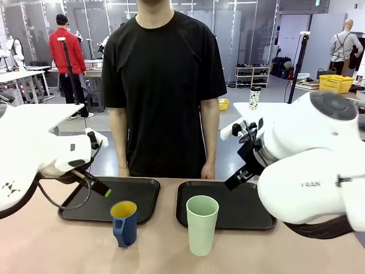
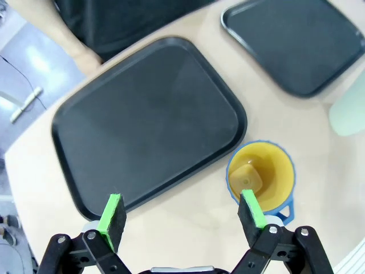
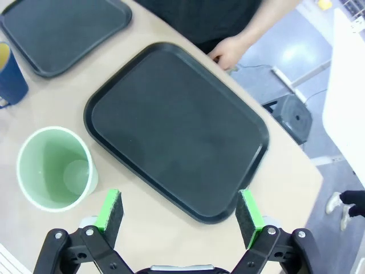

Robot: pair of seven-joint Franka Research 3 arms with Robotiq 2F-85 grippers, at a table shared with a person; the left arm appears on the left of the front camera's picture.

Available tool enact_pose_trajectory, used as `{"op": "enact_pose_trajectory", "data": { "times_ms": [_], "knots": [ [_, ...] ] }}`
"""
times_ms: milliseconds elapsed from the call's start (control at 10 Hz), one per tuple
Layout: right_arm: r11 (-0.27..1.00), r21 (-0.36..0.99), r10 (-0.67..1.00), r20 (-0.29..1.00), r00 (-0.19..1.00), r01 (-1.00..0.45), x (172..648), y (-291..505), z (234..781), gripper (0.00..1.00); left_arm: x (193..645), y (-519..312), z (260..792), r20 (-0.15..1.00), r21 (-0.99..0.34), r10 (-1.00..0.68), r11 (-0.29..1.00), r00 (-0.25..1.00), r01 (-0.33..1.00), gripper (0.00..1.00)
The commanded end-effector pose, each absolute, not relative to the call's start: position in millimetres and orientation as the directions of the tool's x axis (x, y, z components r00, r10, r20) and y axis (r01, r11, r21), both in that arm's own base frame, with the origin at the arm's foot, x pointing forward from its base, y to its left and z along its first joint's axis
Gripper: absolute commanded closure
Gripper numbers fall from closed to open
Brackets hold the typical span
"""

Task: Sort and store the cups by type.
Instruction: Pick up the Reusable plastic cup.

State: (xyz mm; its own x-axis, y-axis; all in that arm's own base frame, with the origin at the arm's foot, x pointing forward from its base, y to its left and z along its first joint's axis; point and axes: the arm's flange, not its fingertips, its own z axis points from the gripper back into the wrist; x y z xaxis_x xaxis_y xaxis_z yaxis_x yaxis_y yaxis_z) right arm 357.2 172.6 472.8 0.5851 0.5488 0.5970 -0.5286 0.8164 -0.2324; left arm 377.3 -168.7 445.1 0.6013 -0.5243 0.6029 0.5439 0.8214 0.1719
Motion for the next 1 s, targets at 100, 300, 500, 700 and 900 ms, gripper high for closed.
{"op": "enact_pose_trajectory", "data": {
  "times_ms": [100, 300, 500, 700, 900],
  "knots": [
    [0.836, -0.284, 0.539, 0.584, 0.607, -0.470, 324.0, 176.4, 483.1, 0.00, 348.0, -161.7, 452.9, 0.625, 0.213, -0.509, 0.841, 0.592, 0.498, 0.00],
    [0.821, -0.269, 0.553, 0.596, 0.583, -0.503, 337.6, 176.0, 496.3, 0.00, 369.6, -167.2, 467.3, 0.633, 0.195, -0.512, 0.831, 0.580, 0.521, 0.00],
    [0.821, -0.269, 0.553, 0.596, 0.583, -0.503, 337.6, 176.0, 496.3, 0.00, 369.6, -167.2, 467.3, 0.633, 0.195, -0.512, 0.831, 0.580, 0.521, 0.00],
    [0.821, -0.269, 0.553, 0.596, 0.583, -0.503, 337.6, 176.0, 496.3, 0.00, 368.9, -166.6, 469.6, 0.636, 0.200, -0.514, 0.830, 0.575, 0.521, 0.00],
    [0.838, -0.274, 0.537, 0.571, 0.622, -0.472, 351.5, 167.6, 488.7, 0.00, 394.6, -143.3, 463.4, 0.607, 0.194, -0.486, 0.858, 0.629, 0.476, 0.00]
  ]
}}
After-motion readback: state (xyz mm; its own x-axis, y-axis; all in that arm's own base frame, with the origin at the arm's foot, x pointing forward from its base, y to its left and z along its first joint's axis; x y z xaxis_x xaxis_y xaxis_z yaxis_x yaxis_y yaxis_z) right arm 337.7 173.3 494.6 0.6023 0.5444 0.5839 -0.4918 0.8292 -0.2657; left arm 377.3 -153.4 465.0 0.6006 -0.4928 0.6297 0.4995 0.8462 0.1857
